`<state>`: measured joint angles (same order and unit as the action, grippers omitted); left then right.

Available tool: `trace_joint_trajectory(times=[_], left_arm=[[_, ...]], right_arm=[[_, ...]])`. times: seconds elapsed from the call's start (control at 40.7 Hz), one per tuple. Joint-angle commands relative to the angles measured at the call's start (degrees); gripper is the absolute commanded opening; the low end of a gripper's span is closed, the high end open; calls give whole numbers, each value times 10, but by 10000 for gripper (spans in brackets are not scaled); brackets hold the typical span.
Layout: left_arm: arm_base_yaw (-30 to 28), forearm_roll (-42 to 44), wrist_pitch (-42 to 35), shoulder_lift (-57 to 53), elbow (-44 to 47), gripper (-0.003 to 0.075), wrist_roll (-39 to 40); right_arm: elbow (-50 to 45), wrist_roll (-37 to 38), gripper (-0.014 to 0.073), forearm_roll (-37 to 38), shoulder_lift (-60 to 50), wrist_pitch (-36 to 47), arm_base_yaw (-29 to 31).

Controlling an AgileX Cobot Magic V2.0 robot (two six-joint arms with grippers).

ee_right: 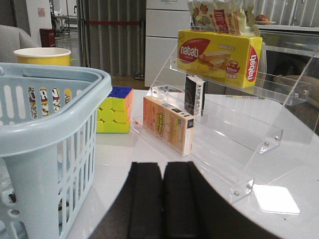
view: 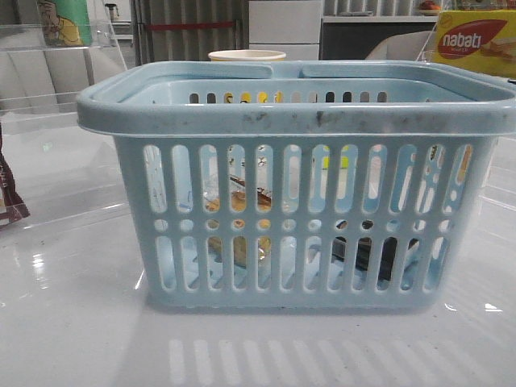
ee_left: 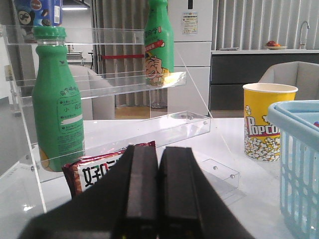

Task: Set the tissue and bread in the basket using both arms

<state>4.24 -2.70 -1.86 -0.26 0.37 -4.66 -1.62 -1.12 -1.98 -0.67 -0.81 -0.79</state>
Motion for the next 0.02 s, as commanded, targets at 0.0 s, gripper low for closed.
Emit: trace_joint_trajectory(times=[0.0], left_arm=[[0,-2,-47,-10,3,93,5]], right_arm=[[3,1,57,7,-11,46,3]])
